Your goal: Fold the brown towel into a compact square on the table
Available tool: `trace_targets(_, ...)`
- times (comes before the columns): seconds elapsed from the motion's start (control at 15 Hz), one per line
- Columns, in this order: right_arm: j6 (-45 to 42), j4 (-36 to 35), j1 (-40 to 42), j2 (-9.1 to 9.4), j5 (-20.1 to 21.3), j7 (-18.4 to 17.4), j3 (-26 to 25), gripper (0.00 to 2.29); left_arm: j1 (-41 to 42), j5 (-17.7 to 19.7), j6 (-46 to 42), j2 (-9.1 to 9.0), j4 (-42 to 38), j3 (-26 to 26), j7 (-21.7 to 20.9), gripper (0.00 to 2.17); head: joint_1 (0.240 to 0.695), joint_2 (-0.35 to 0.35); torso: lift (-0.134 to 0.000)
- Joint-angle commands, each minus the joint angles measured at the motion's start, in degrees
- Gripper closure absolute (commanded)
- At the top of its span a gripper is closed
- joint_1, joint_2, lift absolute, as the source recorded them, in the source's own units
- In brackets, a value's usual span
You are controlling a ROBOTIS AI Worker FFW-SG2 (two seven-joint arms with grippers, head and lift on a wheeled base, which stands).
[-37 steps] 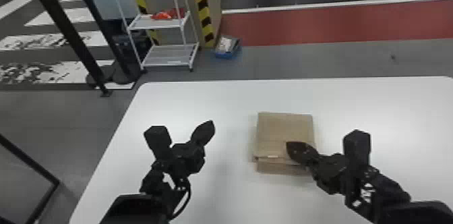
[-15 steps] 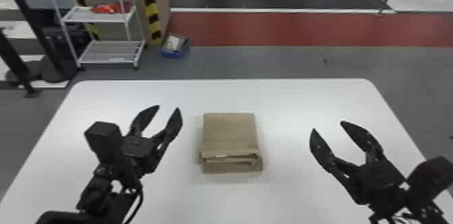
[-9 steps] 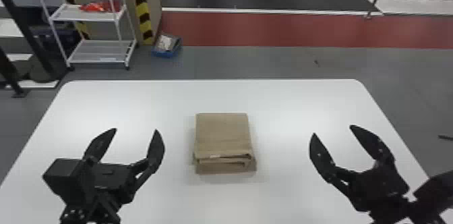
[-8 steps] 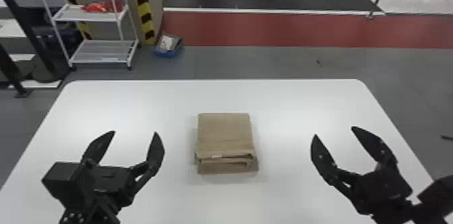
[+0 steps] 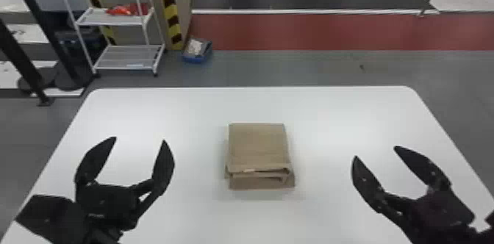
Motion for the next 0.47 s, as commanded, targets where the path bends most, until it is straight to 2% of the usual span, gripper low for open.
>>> trace_targets(0.0, 0.6, -0.7, 0.1, 0.05, 0.0, 0.9, -0.3, 0.10, 1.2, 0.3, 0.0, 0.03, -1.4, 0.2, -0.4, 0.03, 0.695, 0.023, -0.057)
trace_targets(0.13, -0.7, -0.8, 0.2, 0.05, 0.0, 0.7, -0.4, 0.10, 1.6, 0.2, 0.0, -0.23, -1.6, -0.2, -0.5, 0.03, 0.695, 0.026, -0.057)
trace_targets(0.4, -2.2, -0.6, 0.9, 0.05, -1.5, -3.5, -0.6, 0.11, 2.9, -0.1, -0.3, -0.50, -2.2, -0.5, -0.2, 0.03, 0.695, 0.004, -0.057)
